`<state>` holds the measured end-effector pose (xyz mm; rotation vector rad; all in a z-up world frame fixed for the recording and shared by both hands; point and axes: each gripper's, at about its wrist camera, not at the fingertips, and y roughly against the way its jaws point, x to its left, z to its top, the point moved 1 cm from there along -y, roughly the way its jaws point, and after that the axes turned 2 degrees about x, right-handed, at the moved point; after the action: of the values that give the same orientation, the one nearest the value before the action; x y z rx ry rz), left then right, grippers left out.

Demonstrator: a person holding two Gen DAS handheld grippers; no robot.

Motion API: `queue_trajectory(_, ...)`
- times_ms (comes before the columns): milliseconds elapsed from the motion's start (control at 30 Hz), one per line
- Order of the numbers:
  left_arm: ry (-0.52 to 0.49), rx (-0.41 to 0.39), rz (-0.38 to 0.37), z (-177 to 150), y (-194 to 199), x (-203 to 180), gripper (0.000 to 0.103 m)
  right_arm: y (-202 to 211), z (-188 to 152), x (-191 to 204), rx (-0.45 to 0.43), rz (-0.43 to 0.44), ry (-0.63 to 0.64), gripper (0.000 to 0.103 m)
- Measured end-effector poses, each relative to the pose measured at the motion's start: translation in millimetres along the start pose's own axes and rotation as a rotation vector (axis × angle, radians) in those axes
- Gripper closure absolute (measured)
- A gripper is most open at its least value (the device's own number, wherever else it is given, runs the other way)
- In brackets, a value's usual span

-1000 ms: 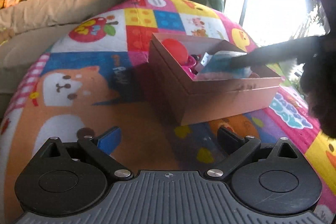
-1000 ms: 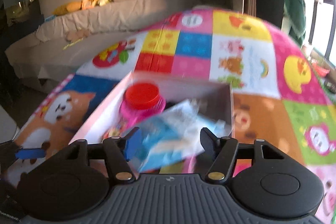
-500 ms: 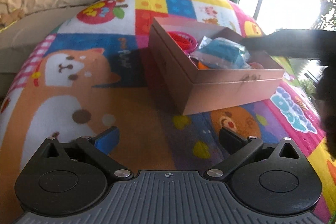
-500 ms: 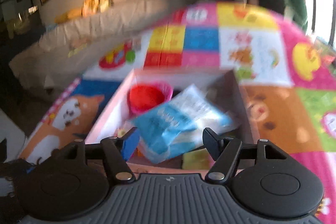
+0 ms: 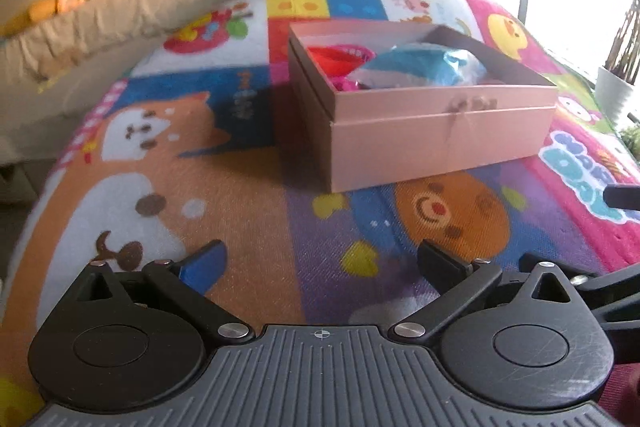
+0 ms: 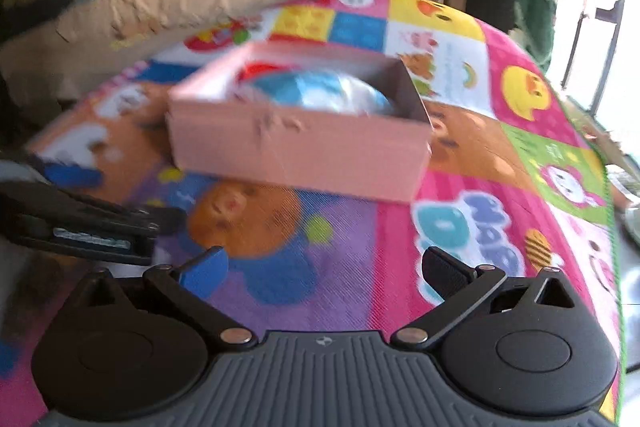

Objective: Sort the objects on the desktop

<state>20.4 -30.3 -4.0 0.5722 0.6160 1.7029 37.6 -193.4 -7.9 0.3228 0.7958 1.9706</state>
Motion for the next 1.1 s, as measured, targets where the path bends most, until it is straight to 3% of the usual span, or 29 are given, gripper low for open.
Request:
queue_trajectory(133, 0.017, -0.016, 0.020, 2, -2, -2, 0.000, -18, 4, -11, 0.060, -0.030, -0.062, 0.000)
queue_trajectory(200, 0.028, -0.008, 0.017, 3, -6, -1, 0.000, -28, 7, -25, 0.081, 0.020, -0.148, 0.000)
queue_trajectory(233, 0.034, -0.008, 0.016, 3, -6, -1, 0.000, -30, 8, -28, 0.075, 0.001, -0.169, 0.000)
queue_trajectory(467, 0.041, -0.007, 0.011, 3, -6, 1, 0.000, -29, -3, -27, 0.016, -0.035, -0.178, 0.000)
queue_trajectory(1100, 0.044, -0.008, 0.009, 1, -6, 1, 0.000, -29, -4, -27, 0.016, -0.035, -0.179, 0.000)
